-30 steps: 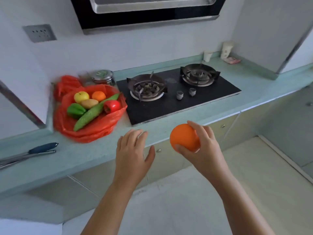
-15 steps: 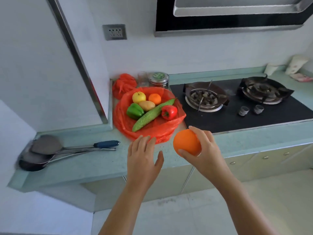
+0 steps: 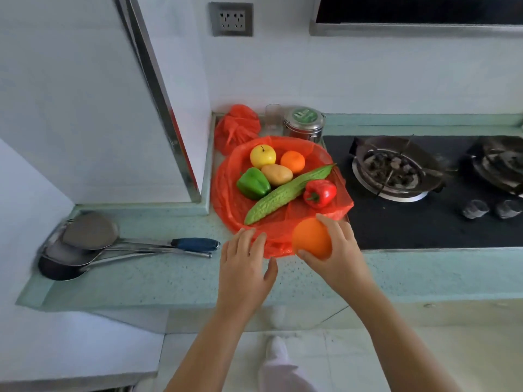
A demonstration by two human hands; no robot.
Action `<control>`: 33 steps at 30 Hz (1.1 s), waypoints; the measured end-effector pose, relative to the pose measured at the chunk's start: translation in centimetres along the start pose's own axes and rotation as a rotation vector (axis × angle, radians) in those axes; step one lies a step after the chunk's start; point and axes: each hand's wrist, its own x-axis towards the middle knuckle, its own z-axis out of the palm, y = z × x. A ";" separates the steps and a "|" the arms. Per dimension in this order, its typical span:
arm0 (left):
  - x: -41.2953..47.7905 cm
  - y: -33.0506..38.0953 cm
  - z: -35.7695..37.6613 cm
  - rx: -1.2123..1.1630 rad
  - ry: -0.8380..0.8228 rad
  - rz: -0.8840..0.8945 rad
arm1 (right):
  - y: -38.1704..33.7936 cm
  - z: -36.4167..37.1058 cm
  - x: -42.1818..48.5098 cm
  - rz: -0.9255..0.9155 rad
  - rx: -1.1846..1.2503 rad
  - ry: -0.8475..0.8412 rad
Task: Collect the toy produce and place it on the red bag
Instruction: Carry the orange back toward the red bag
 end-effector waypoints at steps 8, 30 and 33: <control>6.7 -0.6 4.1 0.046 -0.056 -0.048 | 3.4 2.1 8.4 -0.058 -0.006 -0.078; 11.8 -1.9 9.3 0.074 -0.070 -0.105 | 7.4 6.5 14.8 -0.097 -0.141 -0.187; 11.9 -2.0 9.4 0.076 -0.084 -0.103 | 7.7 6.5 14.9 -0.102 -0.148 -0.192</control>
